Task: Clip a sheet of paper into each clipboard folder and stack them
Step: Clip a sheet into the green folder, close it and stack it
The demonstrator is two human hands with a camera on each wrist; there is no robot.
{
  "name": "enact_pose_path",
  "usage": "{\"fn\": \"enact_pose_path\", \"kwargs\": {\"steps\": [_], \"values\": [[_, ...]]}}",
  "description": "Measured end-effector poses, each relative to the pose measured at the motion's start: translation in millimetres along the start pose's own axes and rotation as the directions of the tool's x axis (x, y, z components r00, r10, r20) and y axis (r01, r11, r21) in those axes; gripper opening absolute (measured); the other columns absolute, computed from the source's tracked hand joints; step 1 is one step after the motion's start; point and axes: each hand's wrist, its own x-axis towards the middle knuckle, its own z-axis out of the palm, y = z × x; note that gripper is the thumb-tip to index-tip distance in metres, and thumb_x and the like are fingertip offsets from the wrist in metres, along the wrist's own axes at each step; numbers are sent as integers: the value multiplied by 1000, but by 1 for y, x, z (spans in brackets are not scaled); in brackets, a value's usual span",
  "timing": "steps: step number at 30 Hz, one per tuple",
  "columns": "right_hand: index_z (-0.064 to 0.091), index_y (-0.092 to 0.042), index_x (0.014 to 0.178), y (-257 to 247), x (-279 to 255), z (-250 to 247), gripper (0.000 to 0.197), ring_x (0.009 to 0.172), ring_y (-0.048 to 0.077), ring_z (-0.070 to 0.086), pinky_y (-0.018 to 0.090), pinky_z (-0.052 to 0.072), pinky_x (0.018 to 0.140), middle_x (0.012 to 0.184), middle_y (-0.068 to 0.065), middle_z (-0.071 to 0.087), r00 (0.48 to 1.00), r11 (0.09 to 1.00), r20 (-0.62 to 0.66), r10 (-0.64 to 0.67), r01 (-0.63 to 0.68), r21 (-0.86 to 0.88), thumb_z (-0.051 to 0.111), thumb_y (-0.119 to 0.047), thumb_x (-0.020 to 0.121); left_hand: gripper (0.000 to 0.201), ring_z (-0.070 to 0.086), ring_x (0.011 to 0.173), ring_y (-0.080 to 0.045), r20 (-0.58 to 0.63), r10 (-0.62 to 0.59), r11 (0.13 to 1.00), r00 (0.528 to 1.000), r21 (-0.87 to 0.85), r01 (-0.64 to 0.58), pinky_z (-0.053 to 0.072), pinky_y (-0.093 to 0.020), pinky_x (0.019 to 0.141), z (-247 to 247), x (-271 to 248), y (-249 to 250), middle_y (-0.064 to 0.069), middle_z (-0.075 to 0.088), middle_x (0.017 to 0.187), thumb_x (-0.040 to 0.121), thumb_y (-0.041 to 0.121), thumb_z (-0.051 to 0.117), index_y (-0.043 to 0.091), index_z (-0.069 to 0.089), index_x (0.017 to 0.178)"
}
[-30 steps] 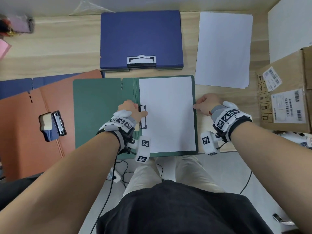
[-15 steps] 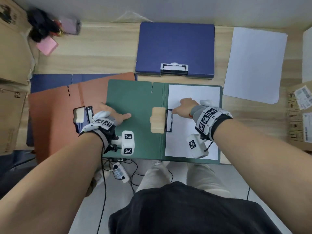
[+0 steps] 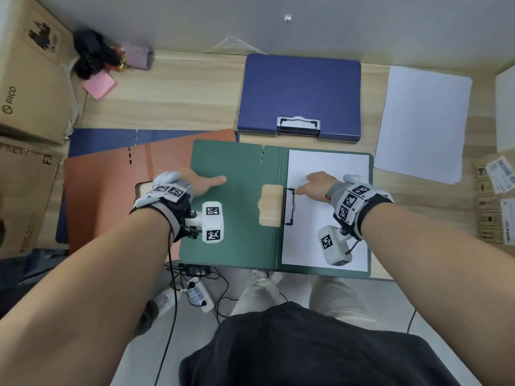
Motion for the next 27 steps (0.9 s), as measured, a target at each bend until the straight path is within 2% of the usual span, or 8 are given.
{"fn": "enact_pose_path", "kwargs": {"steps": [5,9,12,14,16,19,23,27], "values": [[24,-18,154,6,1,2,72,146,30,24,39,29,111,164,4,7,1000,1000,1,-30,30,8,55,-42,94,155,65,101,-35,-4,-14,1000,1000,-23,14,53,-48,90,22,13,-4,-4,66,118,1,102,55,18,51,131],[24,-22,155,13,1,4,73,147,29,23,38,29,112,165,1,2,999,999,0,-40,40,-5,56,-43,92,135,71,83,-30,-43,-53,990,998,-135,46,55,-45,86,15,23,-20,-3,74,96,3,104,49,20,68,107],[25,-23,154,15,-2,2,73,147,28,23,39,28,112,165,-1,2,999,999,18,-41,41,10,57,-43,92,114,72,87,-28,-72,56,936,996,-343,-77,55,-42,90,-10,5,-16,-2,75,96,29,100,59,18,71,108],[26,-20,154,14,-7,-1,70,147,28,22,40,25,114,164,1,5,997,998,33,-66,66,-9,54,-44,94,75,70,86,-24,-132,163,905,978,-375,-202,54,-36,91,-36,-25,2,1,75,95,63,83,64,20,72,103],[28,-18,153,12,-15,-8,67,147,27,23,41,25,114,163,2,16,995,996,48,-90,90,9,50,-46,96,54,70,78,-24,-205,284,882,937,-327,-339,56,-33,82,-56,-50,23,1,73,82,78,73,62,21,72,87],[36,-24,149,13,-29,-25,67,138,26,38,49,39,108,155,-2,34,989,973,96,-113,91,214,48,-58,94,50,70,59,-24,-208,446,758,870,-430,-491,52,-26,52,-73,-89,58,-7,71,70,86,66,60,16,68,82],[58,-22,129,31,-50,-57,66,114,24,63,51,49,99,132,-1,62,982,778,55,-182,110,618,42,-72,88,48,69,57,-17,-97,657,636,747,-460,-619,45,-21,50,-59,-129,111,-1,73,73,95,62,48,22,74,91],[65,-17,114,62,-67,-89,80,89,26,70,43,55,84,96,4,73,976,588,-22,-215,147,796,33,-83,81,39,74,71,-20,-12,647,711,762,-352,-609,57,-30,69,-13,-114,139,1,76,83,91,60,55,25,70,85]]}}
